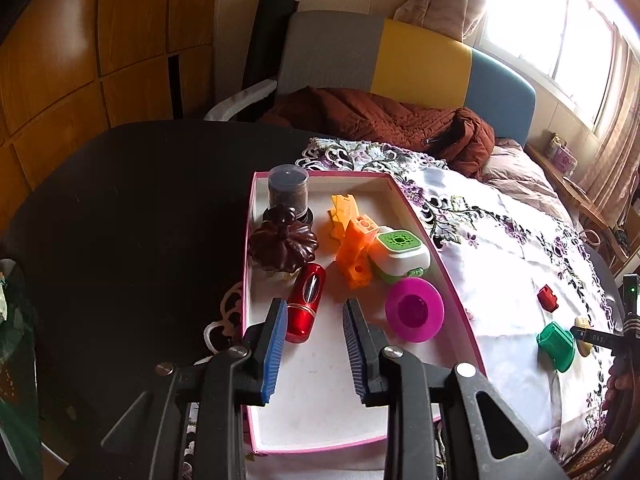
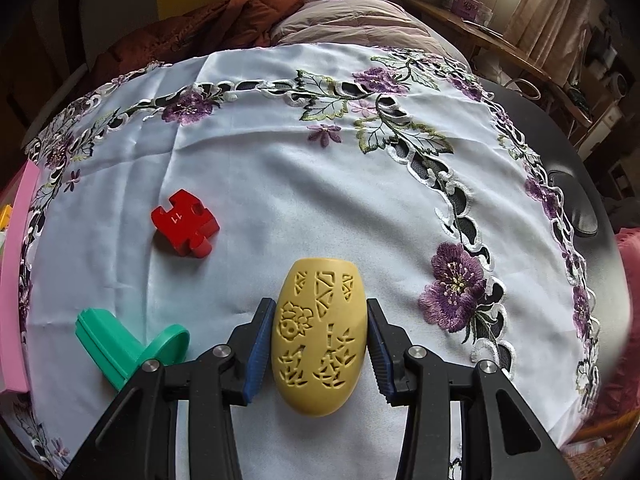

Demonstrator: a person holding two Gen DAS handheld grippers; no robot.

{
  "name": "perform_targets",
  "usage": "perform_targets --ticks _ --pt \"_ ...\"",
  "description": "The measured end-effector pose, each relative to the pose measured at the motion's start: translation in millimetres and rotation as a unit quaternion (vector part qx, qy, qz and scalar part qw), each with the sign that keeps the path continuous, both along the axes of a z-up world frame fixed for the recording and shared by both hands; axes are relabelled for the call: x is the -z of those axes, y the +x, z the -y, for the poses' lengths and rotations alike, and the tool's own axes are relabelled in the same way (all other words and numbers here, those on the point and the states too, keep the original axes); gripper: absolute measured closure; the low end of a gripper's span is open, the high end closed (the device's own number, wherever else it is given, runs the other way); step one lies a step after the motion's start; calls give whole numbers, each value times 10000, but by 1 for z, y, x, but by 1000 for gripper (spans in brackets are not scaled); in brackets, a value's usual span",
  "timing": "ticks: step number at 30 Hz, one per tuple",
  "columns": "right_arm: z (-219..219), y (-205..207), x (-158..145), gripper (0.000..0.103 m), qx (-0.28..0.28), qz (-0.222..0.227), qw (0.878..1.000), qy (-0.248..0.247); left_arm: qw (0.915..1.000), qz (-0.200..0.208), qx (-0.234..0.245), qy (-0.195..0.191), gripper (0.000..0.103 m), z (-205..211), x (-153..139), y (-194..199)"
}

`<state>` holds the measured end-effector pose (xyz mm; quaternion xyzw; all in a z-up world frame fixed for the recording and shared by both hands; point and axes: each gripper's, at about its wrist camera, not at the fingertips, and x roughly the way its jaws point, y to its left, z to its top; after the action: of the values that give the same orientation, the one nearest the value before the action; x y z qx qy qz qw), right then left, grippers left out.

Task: Organize rigid objects
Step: 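Carry the yellow oval into the tray and open the right tool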

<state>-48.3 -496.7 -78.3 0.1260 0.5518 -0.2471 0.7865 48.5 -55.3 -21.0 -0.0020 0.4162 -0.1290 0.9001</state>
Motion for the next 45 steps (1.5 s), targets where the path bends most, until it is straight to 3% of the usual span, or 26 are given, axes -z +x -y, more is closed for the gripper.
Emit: perform_targets --ticks 8,16,28,35,45 --pt "2 -2 -11 58 117 252 9996 -112 10000 12 -6 35 75 -1 -1 -3" --pt "-3 -3 -35 58 12 985 9950 -163 9999 34 -54 87 75 -8 -1 -6" --pt "-13 0 -37 58 -221 1044 9941 -208 9998 79 -143 62 75 -21 0 -10" --pt "-36 7 -53 58 -647 1336 9889 -49 9997 91 -233 19 75 -31 0 -11" --pt "-123 38 -66 58 -1727 1529 9726 286 9992 16 -406 -26 75 -47 5 -11"
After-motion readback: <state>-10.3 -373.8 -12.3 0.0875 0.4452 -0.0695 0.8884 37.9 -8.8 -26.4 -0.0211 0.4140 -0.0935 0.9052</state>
